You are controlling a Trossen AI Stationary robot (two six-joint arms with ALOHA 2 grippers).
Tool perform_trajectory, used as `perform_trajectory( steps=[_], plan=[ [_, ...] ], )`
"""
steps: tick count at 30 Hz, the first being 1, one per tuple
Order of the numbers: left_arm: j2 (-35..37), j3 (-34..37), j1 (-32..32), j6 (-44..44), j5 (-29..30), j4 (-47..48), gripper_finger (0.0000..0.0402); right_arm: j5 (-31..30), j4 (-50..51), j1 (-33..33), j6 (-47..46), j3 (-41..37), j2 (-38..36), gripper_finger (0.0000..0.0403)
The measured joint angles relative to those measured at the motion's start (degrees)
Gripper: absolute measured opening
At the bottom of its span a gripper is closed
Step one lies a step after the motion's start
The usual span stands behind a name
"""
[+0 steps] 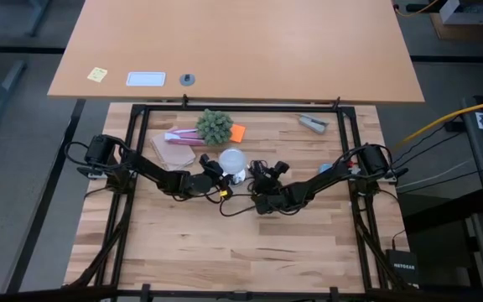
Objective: Screw lightbulb
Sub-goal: Insert the lightbulb into the lamp
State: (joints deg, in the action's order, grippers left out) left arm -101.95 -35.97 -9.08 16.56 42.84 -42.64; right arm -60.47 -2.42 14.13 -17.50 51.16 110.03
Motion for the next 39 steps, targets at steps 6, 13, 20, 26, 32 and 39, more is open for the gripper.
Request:
perform_trajectory(
  steps=[6,13,20,26,32,39],
  plan=[
    [0.0,0.0,0.0,0.0,0.1,0.0,0.0150,3.7,-0.4,0.1,0.0,0.0,-3.7,0.0168],
    [0.0,0.0,0.0,0.0,0.2,0.0,0.0150,25.1,-2.9,0.1,0.0,0.1,-6.0,0.0168],
    [0.0,0.0,0.0,0.0,0.3,0.0,0.0150,47.5,-11.0,0.2,0.0,0.1,-4.6,0.0168],
    [0.0,0.0,0.0,0.0,0.4,0.0,0.0150,48.0,-13.4,0.0,0.2,0.2,-0.6,0.0168],
    [0.0,0.0,0.0,0.0,0.4,0.1,0.0150,44.2,-15.3,-1.7,1.9,0.3,2.8,0.0168],
    [0.0,0.0,0.0,0.0,0.5,0.1,0.0150,40.8,-15.3,-6.6,1.8,0.3,3.2,0.0168]
  ],
)
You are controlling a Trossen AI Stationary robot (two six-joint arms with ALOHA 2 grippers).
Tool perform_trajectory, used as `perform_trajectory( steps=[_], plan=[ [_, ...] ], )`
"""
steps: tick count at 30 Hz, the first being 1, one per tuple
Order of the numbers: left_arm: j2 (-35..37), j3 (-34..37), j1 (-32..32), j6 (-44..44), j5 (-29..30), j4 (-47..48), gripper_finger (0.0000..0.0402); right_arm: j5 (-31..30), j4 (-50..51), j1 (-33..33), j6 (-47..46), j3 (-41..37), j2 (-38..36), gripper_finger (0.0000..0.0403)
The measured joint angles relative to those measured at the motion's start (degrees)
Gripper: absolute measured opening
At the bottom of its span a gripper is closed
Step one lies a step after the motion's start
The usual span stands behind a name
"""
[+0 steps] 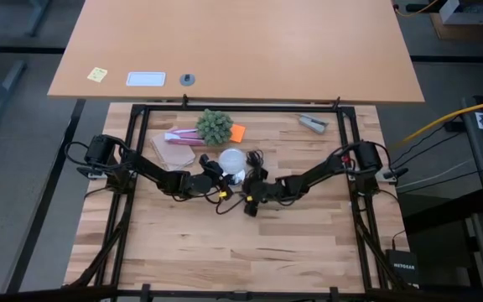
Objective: Screw lightbulb
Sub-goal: Insert the lightbulb into the lamp
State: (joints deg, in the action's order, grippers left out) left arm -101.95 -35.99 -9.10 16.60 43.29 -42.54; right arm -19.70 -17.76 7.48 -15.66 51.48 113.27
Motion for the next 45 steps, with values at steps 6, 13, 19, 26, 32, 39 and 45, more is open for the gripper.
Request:
perform_trajectory(
  steps=[6,13,19,26,32,39,45],
  plan=[
    [0.0,0.0,0.0,-0.1,0.6,0.1,0.0150,0.4,0.3,-3.7,0.0,0.0,0.0,0.0168],
    [0.0,0.0,0.1,-0.3,0.7,0.0,0.0150,-2.7,0.6,-5.6,4.1,-0.1,0.0,0.0168],
    [0.0,0.0,0.1,-0.2,0.5,0.0,0.0150,-2.9,0.6,-5.6,5.9,-0.1,0.1,0.0168],
    [0.0,0.0,0.1,-0.4,0.2,0.0,0.0150,-1.4,0.8,-5.0,7.1,-0.2,-0.2,0.0168],
    [0.0,0.0,0.0,-0.3,-1.0,-0.1,0.0150,-0.3,3.5,-2.8,10.1,-0.4,-2.6,0.0168],
    [0.0,0.0,-0.1,0.3,-0.9,0.0,0.0150,-1.2,7.7,-0.5,10.7,-0.4,-6.9,0.0168],
    [0.0,0.0,-0.5,1.0,-0.3,0.1,0.0150,-1.3,8.6,2.0,9.4,-0.3,-8.1,0.0168]
  ],
)
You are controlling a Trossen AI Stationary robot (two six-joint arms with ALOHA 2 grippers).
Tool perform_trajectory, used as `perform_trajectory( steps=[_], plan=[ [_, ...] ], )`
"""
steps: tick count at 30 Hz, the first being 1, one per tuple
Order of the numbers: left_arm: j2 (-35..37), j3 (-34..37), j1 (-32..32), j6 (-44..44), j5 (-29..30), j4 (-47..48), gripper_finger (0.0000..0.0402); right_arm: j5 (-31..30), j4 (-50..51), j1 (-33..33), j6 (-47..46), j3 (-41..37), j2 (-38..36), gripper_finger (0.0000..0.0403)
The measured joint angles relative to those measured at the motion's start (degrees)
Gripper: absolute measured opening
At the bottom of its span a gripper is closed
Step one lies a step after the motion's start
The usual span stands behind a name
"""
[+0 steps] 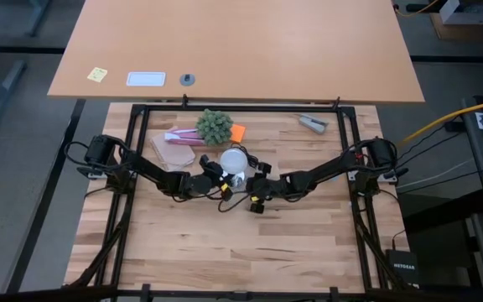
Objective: Screw lightbulb
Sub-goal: Insert the lightbulb into the lamp
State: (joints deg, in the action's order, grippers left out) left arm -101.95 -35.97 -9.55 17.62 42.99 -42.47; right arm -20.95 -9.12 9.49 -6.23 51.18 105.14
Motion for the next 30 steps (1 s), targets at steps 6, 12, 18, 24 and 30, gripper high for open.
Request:
perform_trajectory(
  steps=[6,12,18,24,30],
  plan=[
    [0.0,0.0,-0.2,0.2,0.2,0.0,0.0150,3.9,-1.7,3.8,-1.2,0.0,0.0,0.0168],
    [0.0,0.0,-0.2,1.0,0.2,0.0,0.0150,4.1,-6.8,6.4,-0.8,0.1,0.6,0.0168],
    [0.0,0.0,-0.2,1.7,0.3,0.0,0.0150,6.5,-16.5,6.6,1.9,0.1,4.9,0.0168],
    [0.0,0.0,-0.2,1.6,0.3,-0.1,0.0150,4.6,-18.3,5.0,2.4,0.1,8.5,0.0168],
    [0.0,0.0,-0.2,1.5,0.3,-0.1,0.0150,4.0,-18.0,1.7,2.0,0.1,10.3,0.0168]
  ],
)
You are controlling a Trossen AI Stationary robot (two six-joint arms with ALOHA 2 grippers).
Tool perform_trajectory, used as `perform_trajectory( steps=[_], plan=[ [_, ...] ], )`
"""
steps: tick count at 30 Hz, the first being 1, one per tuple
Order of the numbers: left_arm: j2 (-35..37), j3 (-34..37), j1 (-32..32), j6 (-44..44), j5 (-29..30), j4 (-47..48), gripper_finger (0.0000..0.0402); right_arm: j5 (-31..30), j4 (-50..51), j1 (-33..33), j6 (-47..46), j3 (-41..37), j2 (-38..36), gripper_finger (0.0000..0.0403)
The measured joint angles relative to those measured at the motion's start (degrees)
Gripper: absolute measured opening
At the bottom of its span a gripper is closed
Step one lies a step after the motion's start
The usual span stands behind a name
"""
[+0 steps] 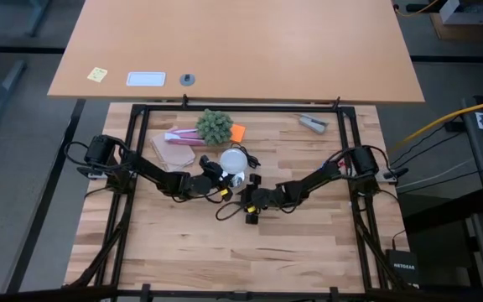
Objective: Screw lightbulb
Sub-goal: Insert the lightbulb into the lamp
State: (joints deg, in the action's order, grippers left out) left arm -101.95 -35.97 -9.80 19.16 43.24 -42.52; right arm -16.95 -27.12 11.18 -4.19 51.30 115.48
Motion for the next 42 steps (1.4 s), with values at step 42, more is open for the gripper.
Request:
perform_trajectory(
  steps=[42],
  plan=[
    [0.1,0.0,0.0,-1.2,0.2,1.4,0.0150,-21.6,7.1,-3.0,-5.8,-0.1,-0.1,0.0168]
  ],
)
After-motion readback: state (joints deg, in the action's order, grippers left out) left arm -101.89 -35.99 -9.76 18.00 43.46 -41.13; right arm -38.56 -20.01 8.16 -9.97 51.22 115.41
